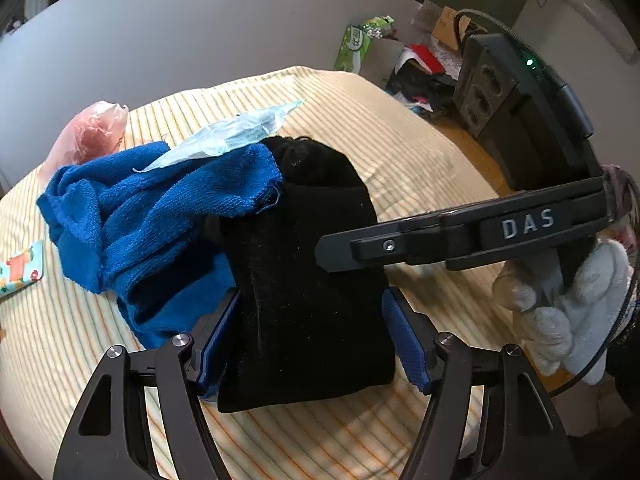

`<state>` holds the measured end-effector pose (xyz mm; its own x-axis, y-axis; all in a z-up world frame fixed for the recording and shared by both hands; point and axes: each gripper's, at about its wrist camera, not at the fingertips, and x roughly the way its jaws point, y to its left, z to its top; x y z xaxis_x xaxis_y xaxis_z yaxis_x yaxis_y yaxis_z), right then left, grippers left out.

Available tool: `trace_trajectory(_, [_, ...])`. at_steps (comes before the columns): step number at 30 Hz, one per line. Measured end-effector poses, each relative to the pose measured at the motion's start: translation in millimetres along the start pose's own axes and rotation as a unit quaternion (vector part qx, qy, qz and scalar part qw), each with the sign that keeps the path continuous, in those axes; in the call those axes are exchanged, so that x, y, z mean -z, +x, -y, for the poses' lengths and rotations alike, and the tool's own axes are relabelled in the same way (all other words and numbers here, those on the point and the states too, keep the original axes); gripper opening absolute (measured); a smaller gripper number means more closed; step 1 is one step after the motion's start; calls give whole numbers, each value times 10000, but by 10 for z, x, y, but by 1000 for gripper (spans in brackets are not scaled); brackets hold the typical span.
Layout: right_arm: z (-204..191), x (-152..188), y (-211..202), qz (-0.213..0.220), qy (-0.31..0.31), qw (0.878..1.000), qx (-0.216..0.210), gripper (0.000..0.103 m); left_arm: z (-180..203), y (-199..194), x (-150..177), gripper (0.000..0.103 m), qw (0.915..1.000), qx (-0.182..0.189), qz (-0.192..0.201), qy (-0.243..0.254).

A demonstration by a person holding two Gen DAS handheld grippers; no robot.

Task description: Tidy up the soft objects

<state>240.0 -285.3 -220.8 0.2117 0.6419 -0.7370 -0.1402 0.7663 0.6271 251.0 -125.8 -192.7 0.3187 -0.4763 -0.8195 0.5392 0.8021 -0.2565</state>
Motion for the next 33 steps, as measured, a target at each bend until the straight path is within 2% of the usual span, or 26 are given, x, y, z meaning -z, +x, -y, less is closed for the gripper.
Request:
trace_trajectory(4, [28,3,-10,-27,111,9999,-71,42,2,-92,57,69,9994,331,-53,-117])
trace_trajectory(9, [31,51,-113,-44,69,9999,77,42,103,-44,122,69,9978,616,-168,-174])
trace_trajectory(13, [55,131,-192,-105,24,9997,222,42,233,-18,183,69,9983,558,-115,-95])
trace_trajectory(17, [87,235,-268,-129,-46,9991,393,42,294,-32,216,69,9976,668,1,-204])
trace_trajectory(27, [172,336,-351,-64,-27,9990,453,43,283,53,258,70,9997,169,177,-59])
trace_trajectory(31, [112,366,-304,-35,-91,9990,427,44,320,56,276,68,9991,232,340,-109])
trace_trajectory(33, [91,396,-311,-3,-129,9988,475,44,333,27,280,64,9986,249,442,-157])
